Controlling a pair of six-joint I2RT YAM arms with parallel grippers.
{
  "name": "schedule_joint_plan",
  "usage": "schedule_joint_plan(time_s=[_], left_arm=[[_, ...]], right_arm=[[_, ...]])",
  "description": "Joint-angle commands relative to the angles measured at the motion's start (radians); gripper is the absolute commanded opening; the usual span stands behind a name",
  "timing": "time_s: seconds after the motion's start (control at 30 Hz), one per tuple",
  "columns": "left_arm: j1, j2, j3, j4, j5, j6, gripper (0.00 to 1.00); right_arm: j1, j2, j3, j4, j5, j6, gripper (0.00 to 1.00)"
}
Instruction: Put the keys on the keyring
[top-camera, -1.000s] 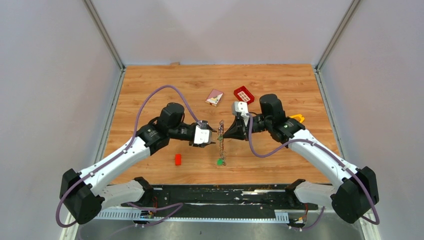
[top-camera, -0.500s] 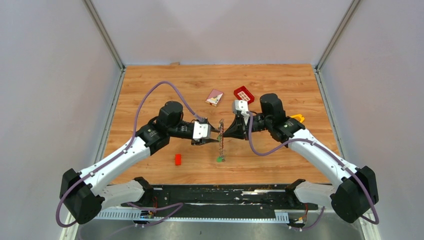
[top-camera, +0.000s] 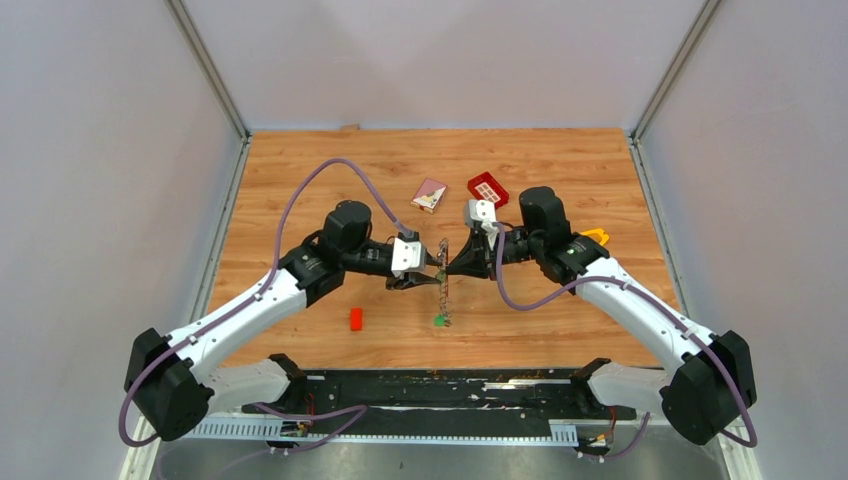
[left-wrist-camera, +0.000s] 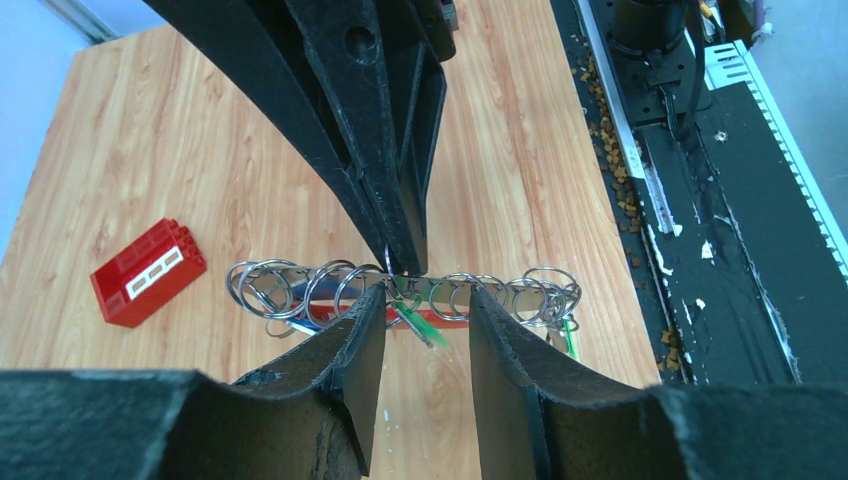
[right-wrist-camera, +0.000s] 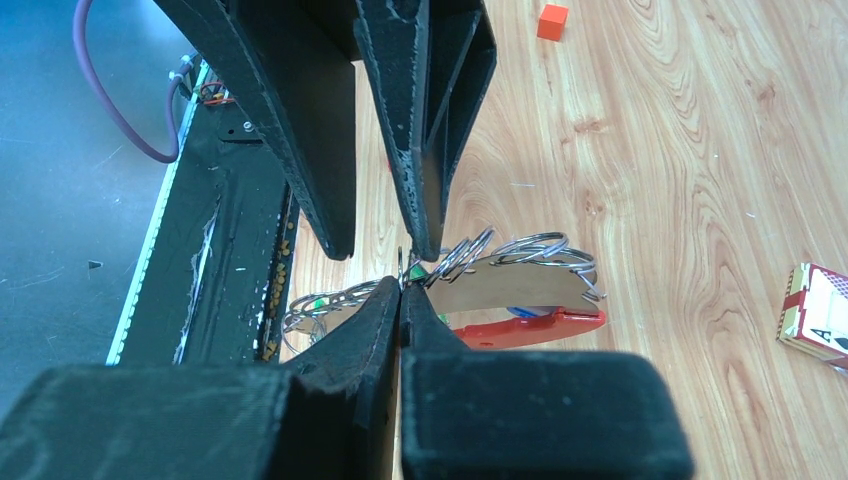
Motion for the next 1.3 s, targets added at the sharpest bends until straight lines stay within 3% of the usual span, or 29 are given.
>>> schedule_joint_plan(time_s=[0.0, 0.27, 0.83, 1.03, 1.13, 1.27], left_arm=[[0.004, 0.022, 0.047, 0.039, 0.01, -0.061, 0.43], [0.006, 0.026, 0.052, 0.039, 0.022, -0.078, 0.36], [0.006, 0.064, 0.09, 0.023, 0.015, -0.107, 0.0], [0.006, 0.056, 0.113, -0.034, -0.024, -0.109, 0.0], [0.006, 0.063, 0.159, -0.122, -0.091, -0.1, 0.0], [0.004, 0.091, 0.24, -0.274, -0.16, -0.076, 0.0]], right_arm=[[-0.005, -0.006, 0.032, 0.061, -0.026, 0.008, 0.0], [-0.004, -0.009, 0.03, 0.06, -0.019, 0.007, 0.0], [-0.003, -0.014, 0.018, 0.076, 0.001, 0.006, 0.0], [-0.003, -0.019, 0.011, 0.067, 0.033, -0.02, 0.0], [-0.001, -0.028, 0.004, 0.053, 0.058, -0.053, 0.06], [0.0, -0.036, -0.002, 0.042, 0.064, -0.08, 0.24]])
